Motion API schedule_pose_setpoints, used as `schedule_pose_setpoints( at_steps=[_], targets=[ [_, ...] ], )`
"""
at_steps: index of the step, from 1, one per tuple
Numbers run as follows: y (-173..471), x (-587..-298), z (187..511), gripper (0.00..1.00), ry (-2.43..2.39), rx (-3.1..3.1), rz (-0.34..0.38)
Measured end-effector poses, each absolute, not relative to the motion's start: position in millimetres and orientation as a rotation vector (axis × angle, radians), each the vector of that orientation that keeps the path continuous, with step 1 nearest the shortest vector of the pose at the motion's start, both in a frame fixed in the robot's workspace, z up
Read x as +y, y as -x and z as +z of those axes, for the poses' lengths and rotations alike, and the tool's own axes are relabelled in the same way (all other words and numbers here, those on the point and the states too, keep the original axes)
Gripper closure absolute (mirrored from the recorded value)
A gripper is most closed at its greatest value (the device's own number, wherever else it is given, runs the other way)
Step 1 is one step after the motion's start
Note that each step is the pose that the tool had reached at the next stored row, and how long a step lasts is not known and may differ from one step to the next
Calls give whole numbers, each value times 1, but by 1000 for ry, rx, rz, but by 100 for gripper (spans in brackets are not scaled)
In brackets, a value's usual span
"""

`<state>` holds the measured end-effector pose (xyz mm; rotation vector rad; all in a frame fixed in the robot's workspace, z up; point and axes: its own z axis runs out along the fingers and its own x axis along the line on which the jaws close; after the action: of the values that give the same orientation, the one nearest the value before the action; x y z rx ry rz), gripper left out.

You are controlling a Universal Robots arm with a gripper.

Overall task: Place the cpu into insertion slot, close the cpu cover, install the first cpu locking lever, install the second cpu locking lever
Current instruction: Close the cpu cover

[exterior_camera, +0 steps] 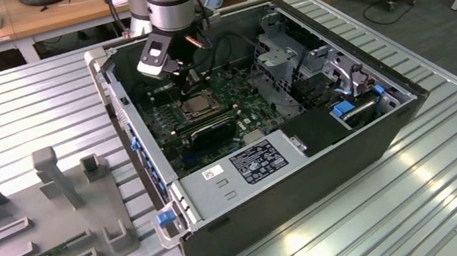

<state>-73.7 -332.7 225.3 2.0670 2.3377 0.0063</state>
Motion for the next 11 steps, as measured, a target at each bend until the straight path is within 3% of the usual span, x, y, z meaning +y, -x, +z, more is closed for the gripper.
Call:
schedule_pose_setpoints(
  at_steps=[11],
  targets=[
    [74, -333, 221, 89, -1823, 2533, 10]
  ],
)
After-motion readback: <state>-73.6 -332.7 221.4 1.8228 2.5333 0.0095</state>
